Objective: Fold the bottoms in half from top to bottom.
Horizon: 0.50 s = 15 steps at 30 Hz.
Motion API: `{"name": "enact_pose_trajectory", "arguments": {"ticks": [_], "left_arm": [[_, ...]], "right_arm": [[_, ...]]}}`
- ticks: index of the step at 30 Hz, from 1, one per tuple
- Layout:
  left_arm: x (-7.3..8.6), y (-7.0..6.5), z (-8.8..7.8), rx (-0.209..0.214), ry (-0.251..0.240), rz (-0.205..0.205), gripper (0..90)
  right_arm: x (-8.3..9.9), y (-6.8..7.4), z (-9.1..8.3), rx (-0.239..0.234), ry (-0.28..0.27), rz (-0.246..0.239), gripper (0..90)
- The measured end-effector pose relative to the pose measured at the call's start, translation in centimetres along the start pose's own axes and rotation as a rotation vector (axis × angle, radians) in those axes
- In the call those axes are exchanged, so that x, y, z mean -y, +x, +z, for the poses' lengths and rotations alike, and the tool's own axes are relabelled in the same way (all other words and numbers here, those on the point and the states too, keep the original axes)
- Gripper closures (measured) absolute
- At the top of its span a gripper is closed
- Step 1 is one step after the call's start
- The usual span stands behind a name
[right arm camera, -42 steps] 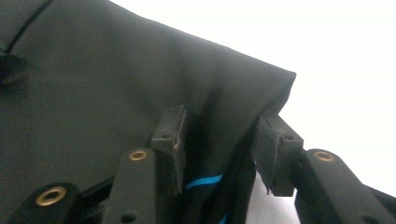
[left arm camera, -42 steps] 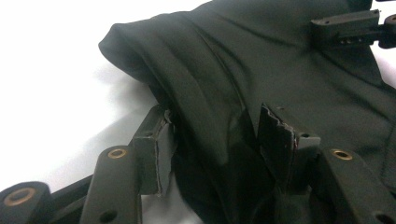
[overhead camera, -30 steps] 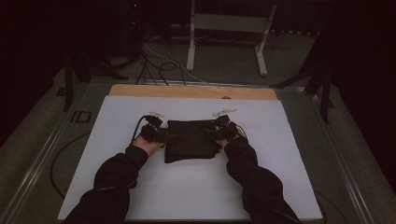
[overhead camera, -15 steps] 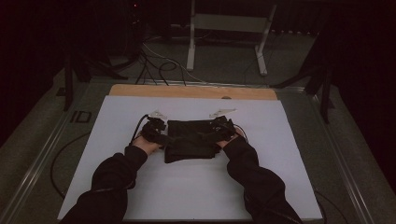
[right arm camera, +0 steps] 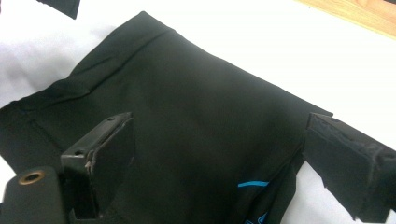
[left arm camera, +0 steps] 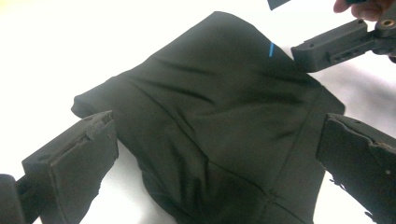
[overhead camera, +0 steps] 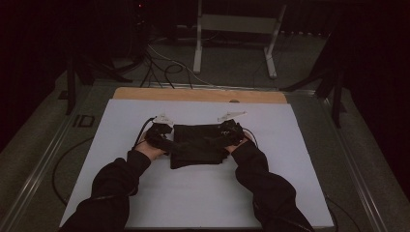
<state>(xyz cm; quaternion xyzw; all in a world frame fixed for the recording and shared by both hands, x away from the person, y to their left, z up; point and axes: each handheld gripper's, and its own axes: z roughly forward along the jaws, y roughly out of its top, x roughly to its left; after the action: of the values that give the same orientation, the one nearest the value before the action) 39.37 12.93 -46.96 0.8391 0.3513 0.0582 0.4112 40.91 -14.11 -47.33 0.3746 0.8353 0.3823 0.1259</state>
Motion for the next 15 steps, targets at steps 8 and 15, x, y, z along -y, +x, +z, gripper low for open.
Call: {"name": "enact_pose_trajectory", "arguments": {"ticks": [8, 15], "left_arm": [[-0.01, -0.25, -0.37, 0.021, -0.008, 0.015, 0.0], [0.07, -0.49, -0.65, 0.030, -0.008, 0.029, 0.0]], "right_arm": [[0.06, -0.08, -0.02, -0.006, -0.007, -0.003, 10.2], [0.12, 0.00, -0.21, -0.005, -0.027, 0.003, 10.2]]}}
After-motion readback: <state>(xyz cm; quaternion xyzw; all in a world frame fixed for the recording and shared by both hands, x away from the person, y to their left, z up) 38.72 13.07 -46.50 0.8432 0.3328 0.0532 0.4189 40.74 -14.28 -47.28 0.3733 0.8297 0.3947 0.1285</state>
